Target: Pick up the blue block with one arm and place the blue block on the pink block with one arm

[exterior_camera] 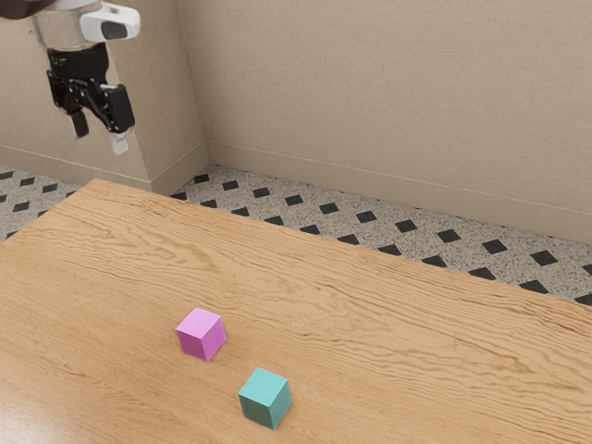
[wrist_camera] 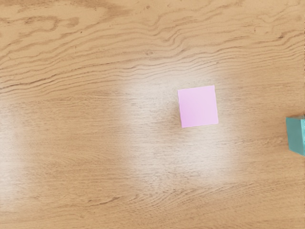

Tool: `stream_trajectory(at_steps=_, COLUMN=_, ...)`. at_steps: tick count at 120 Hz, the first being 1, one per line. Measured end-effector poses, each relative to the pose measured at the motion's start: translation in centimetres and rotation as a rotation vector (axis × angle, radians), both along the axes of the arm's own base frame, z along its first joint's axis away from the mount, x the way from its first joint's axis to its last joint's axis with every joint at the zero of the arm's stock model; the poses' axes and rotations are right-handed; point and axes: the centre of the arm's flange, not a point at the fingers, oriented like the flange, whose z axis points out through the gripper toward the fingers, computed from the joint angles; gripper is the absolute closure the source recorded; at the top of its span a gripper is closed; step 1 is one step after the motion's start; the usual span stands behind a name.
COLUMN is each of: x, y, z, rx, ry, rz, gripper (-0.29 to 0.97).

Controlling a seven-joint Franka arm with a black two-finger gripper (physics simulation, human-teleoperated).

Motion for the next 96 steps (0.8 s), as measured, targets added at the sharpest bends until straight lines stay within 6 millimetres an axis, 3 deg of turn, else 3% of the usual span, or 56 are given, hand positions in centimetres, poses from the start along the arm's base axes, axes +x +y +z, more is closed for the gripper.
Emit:
stream_trajectory(at_steps=26, x=0.8, y=-0.3, z=-0.1, rx=-0.010, ry=-0.062, rz=-0.014, gripper=0.00)
stream_trajectory(at_steps=32, x=0.3, y=-2.7, z=-2.8, rx=0.003, ry=-0.025, rz=-0.079, gripper=0.00)
stream_trajectory(at_steps=42, x=-1.6, y=-8.9, z=-7.4, rx=0.004, ry=0.013, rz=-0.266, gripper=0.00)
stream_trajectory(at_steps=50, x=-2.9, y=-11.5, z=-11.7, rx=-0.044, ry=0.041, rz=-0.384, gripper=0.00)
stream_trajectory(at_steps=54, x=-3.4, y=-13.1, z=-12.9, rx=-0.045, ry=0.042, rz=-0.452, gripper=0.00)
stream_trajectory(at_steps=65, x=-4.1, y=-14.8, z=-13.3, rx=-0.046, ry=0.007, rz=-0.578, gripper=0.00)
stream_trajectory(at_steps=72, x=-5.5, y=-17.4, z=-14.8, rx=-0.016, ry=0.020, rz=-0.685, gripper=0.00)
stream_trajectory(at_steps=79, x=-7.1, y=-19.3, z=-18.4, rx=0.011, ry=0.052, rz=-0.788, gripper=0.00)
stream_trajectory(at_steps=87, x=-7.7, y=-19.5, z=-22.6, rx=0.010, ry=0.090, rz=-0.865, gripper=0.00)
stream_trajectory(at_steps=96, x=-8.0, y=-20.2, z=-25.5, rx=-0.020, ry=0.090, rz=-0.939, gripper=0.00)
